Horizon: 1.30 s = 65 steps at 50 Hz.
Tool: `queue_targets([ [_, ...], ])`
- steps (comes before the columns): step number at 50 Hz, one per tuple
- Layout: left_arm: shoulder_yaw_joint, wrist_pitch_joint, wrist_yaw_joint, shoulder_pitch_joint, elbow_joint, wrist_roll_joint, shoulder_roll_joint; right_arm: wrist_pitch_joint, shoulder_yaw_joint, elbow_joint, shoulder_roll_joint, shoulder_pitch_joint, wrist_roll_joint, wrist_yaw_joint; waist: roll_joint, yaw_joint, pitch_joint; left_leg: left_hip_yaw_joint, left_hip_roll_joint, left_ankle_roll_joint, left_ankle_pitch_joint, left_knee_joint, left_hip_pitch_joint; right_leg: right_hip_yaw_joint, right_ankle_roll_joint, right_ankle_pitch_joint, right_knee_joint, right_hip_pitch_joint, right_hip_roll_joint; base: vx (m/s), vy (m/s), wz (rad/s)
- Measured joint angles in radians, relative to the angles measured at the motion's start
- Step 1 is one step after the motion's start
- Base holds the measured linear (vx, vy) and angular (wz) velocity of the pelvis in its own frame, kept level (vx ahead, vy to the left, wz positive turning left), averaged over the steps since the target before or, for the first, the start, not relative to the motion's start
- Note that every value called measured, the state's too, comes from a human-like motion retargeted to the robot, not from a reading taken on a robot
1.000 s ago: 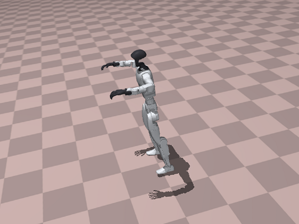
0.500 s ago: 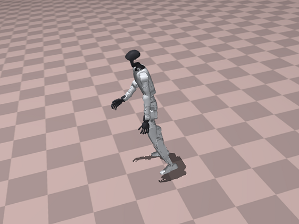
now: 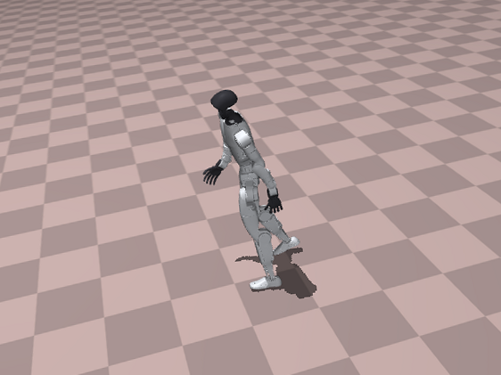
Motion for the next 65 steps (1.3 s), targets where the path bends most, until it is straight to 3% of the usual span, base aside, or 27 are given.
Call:
queue_targets([
  [5, -0.08, 0.055, 0.068, -0.277, 0.001, 0.196, 0.053, 0.07, -0.063, 0.117, -0.018, 0.109, -0.038, 0.069, 0.018, -0.063, -0.027, -0.067, 0.017, -0.002, -0.032, 0.015, 0.038, -0.002, -0.031, 0.072, 0.457, -0.196, 0.043, 0.38, 0.14, 0.65],
  [9, -0.061, 0.086, 0.097, -0.552, -0.075, 0.249, 0.098, 0.131, -0.067, 0.204, -0.03, 0.165, -0.111, 0.146, 0.044, -0.103, -0.014, -0.118, 0.018, 0.001, -0.061, 0.053, 0.059, -0.047, -0.087, 0.008, 0.582, -0.305, 0.025, 0.34, 0.06, 0.67],
  [14, -0.02, 0.098, 0.138, -0.87, -0.194, 0.143, 0.144, 0.185, -0.058, 0.268, -0.053, 0.169, -0.181, 0.207, 0.084, -0.186, 0.028, -0.18, 0.001, 0.007, -0.077, 0.08, 0.1, -0.124, -0.13, -0.051, 0.32, -0.34, -0.018, 0.32, 0.0, 0.68],
  [18, -0.04, 0.094, 0.191, -1.074, -0.284, 0.035, 0.199, 0.229, -0.069, 0.287, -0.074, 0.122, -0.185, 0.212, 0.109, -0.261, 0.09, -0.228, -0.026, 0.007, -0.087, 0.086, 0.152, -0.139, -0.086, 0.025, -0.048, -0.275, -0.038, 0.33, -0.09, 0.59],
  [25, -0.075, 0.099, 0.295, -1.251, -0.407, -0.001, 0.231, 0.257, -0.057, 0.356, -0.118, -0.064, -0.173, 0.178, 0.186, -0.283, 0.152, -0.224, -0.047, 0.028, -0.094, 0.161, 0.144, -0.123, -0.078, 0.005, -0.165, -0.191, -0.054, 0.3, -0.12, -0.01],
  [29, -0.034, 0.129, 0.278, -1.133, -0.574, -0.012, 0.185, 0.305, 0.005, 0.404, -0.151, -0.257, -0.242, 0.174, 0.208, -0.295, 0.186, -0.143, -0.06, 0.028, -0.111, 0.29, 0.101, -0.108, -0.071, 0.028, -0.227, -0.134, -0.065, 0.31, -0.1, -0.25],
  [32, 0.023, 0.162, 0.144, -0.944, -0.703, 0.001, 0.137, 0.349, 0.009, 0.393, -0.163, -0.402, -0.341, 0.213, 0.206, -0.298, 0.19, -0.062, -0.067, 0.045, -0.144, 0.366, 0.058, -0.084, -0.062, 0.024, -0.226, -0.117, -0.077, 0.35, -0.03, -0.47],
  [35, 0.063, 0.168, 0.04, -0.731, -0.712, 0.011, 0.072, 0.337, -0.014, 0.325, -0.157, -0.5, -0.362, 0.206, 0.194, -0.278, 0.172, -0.012, -0.073, 0.066, -0.151, 0.354, 0.023, -0.05, -0.059, 0.018, -0.21, -0.111, -0.084, 0.39, 0.03, -0.59],
  [40, 0.106, 0.133, 0.092, -0.448, -0.39, -0.048, -0.045, 0.209, -0.025, 0.167, -0.132, -0.581, -0.258, 0.039, 0.176, -0.204, 0.137, -0.029, -0.049, 0.065, -0.088, 0.199, -0.029, -0.003, -0.051, 0.02, -0.176, -0.088, -0.07, 0.43, 0.1, -0.49],
  [42, 0.127, 0.125, 0.093, -0.359, -0.189, -0.062, -0.064, 0.157, 0.005, 0.105, -0.123, -0.583, -0.204, -0.018, 0.164, -0.183, 0.121, -0.013, -0.016, 0.019, -0.086, 0.215, -0.086, -0.008, -0.046, -0.007, -0.116, -0.082, -0.064, 0.46, 0.16, -0.27],
  [45, 0.128, 0.116, 0.072, -0.243, 0.018, -0.12, -0.053, 0.123, 0.031, 0.025, -0.124, -0.595, -0.202, -0.046, 0.152, -0.127, 0.108, 0.007, 0.019, 0.013, 0.072, -0.003, -0.067, 0.017, -0.041, 0.003, -0.141, -0.029, -0.042, 0.49, 0.19, -0.33],
  [47, 0.112, 0.115, 0.066, -0.134, 0.064, -0.083, -0.032, 0.096, 0.066, -0.023, -0.124, -0.578, -0.156, -0.063, 0.125, -0.097, 0.095, 0.053, 0.035, -0.038, 0.099, 0.015, -0.093, 0.018, -0.03, -0.024, -0.091, -0.018, -0.046, 0.5, 0.22, -0.28],
  [49, 0.098, 0.1, 0.069, -0.057, 0.058, -0.108, -0.008, 0.077, 0.069, -0.063, -0.131, -0.56, -0.138, -0.08, 0.102, -0.057, 0.092, 0.066, 0.034, -0.026, 0.118, -0.025, -0.065, 0.039, -0.026, -0.022, -0.114, 0.016, -0.048, 0.49, 0.23, -0.32],
  [51, 0.078, 0.071, 0.039, 0.005, 0.031, -0.12, 0.024, 0.045, 0.06, -0.096, -0.129, -0.518, -0.089, -0.084, 0.07, -0.011, 0.095, 0.08, 0.024, -0.018, 0.069, 0.002, -0.039, 0.053, -0.021, -0.024, -0.077, 0.025, -0.06, 0.48, 0.24, -0.35],
  [55, 0.02, 0.03, -0.047, 0.044, -0.016, -0.078, 0.088, 0.001, 0.007, -0.097, -0.101, -0.376, -0.004, -0.042, 0.026, 0.073, 0.096, 0.087, 0.013, 0.014, -0.021, 0.097, -0.007, 0.058, -0.032, 0.013, 0.074, 0.0, -0.07, 0.46, 0.25, -0.18],
  [58, 0.004, 0.036, -0.04, -0.015, -0.027, 0.036, 0.124, 0.025, -0.05, -0.025, -0.072, -0.255, -0.026, -0.005, 0.018, 0.096, 0.08, 0.07, 0.017, 0.033, -0.053, 0.138, 0.009, 0.018, -0.046, 0.053, 0.224, -0.046, -0.062, 0.41, 0.22, 0.27],
  [65, 0.052, 0.054, 0.071, -0.326, -0.002, 0.083, 0.112, 0.103, -0.065, 0.219, -0.04, -0.023, -0.167, 0.055, 0.041, -0.003, 0.043, -0.031, 0.018, 0.016, -0.091, 0.125, 0.062, -0.143, -0.074, 0.005, 0.423, -0.168, -0.083, 0.34, 0.14, 0.77],
])
